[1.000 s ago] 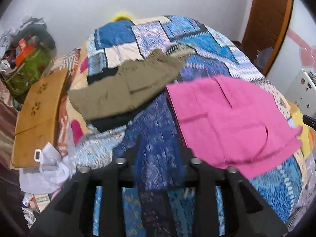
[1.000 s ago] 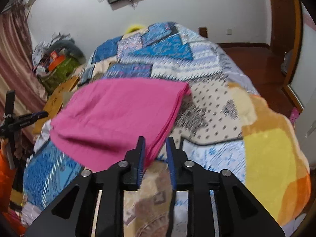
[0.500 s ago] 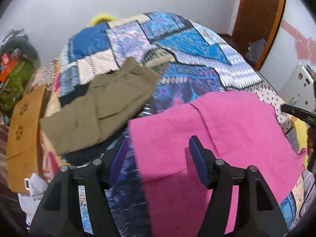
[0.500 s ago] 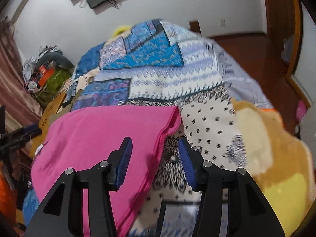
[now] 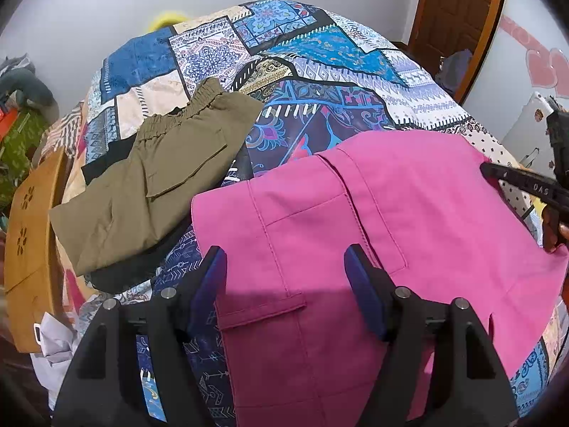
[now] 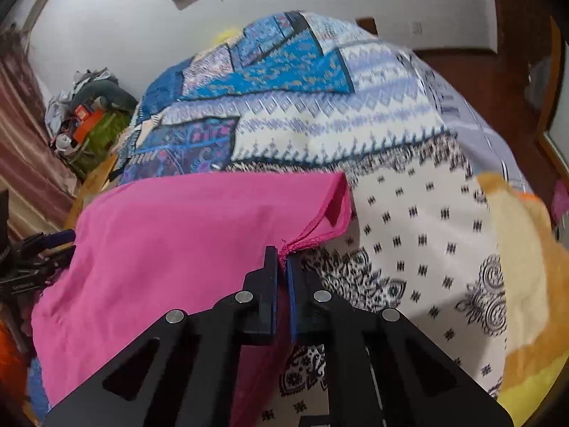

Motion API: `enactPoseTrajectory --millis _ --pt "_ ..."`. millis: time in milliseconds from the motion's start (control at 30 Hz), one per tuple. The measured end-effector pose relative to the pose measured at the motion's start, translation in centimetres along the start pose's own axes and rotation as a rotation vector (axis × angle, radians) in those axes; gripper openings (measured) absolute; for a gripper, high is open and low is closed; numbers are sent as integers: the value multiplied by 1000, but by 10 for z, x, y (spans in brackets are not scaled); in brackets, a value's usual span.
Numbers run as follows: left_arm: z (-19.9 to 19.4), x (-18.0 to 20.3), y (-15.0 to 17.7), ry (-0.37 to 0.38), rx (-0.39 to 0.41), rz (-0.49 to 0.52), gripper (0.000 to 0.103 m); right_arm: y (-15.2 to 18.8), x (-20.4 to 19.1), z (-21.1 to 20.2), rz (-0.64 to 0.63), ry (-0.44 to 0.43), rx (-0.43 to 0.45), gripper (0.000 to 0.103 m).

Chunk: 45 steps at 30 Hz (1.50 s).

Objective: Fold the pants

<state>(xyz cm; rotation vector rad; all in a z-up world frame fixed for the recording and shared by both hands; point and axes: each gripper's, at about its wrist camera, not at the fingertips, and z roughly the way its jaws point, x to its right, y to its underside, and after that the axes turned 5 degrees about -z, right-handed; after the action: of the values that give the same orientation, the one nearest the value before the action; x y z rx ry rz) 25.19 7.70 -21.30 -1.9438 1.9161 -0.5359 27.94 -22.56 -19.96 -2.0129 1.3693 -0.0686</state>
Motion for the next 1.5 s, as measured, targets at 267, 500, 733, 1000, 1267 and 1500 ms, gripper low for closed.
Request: enactPoseTrajectory --millis 267,500,733,1000,1267,1500 --pt "0 1 3 -9 6 12 70 -10 -7 -12 -111 127 76 2" --pt "-1 4 4 -21 14 32 71 -9 -1 5 -133 198 14 2" --pt "0 2 5 -19 19 18 73 -12 29 -14 -19 270 -1 1" --pt "-10 -7 1 -21 31 -21 73 -31 -2 -35 -69 125 54 16" --pt "-33 -34 12 -38 10 -89 73 -6 -39 -44 -102 36 26 41" --pt "-73 -18 43 -47 59 -27 74 28 -78 -80 -249 65 24 48"
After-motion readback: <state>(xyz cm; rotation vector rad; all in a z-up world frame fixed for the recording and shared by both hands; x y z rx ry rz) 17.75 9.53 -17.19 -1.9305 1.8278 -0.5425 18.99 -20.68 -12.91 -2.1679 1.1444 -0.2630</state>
